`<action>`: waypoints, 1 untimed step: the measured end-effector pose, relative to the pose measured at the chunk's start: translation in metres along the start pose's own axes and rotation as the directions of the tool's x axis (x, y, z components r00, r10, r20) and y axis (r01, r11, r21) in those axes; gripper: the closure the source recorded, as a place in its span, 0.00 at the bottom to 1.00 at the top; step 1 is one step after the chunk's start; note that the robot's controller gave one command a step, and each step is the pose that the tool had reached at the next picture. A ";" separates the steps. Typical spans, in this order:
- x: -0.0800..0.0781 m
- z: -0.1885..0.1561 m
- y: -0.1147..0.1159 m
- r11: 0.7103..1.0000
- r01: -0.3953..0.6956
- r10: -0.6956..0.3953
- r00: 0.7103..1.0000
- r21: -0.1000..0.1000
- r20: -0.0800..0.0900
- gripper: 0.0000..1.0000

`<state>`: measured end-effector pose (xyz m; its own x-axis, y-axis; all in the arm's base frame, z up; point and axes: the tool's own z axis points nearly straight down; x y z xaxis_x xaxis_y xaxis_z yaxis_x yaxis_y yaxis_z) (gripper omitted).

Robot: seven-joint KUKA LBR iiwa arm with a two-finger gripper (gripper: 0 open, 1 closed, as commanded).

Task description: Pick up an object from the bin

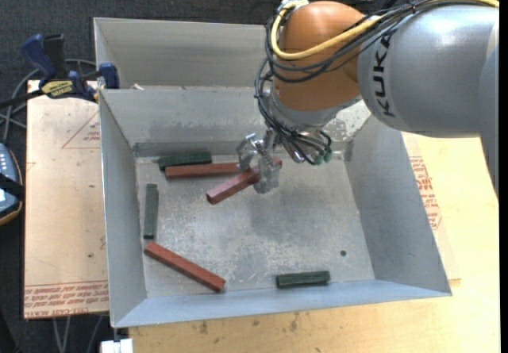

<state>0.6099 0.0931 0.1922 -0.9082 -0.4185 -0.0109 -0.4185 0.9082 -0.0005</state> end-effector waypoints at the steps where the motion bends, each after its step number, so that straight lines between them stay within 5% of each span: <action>1: 0.007 -0.117 -0.009 0.970 0.243 -0.243 0.970 0.002 0.000 1.00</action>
Offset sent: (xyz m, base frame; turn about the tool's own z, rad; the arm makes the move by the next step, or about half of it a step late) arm -0.0056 -0.0124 0.1128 -0.2486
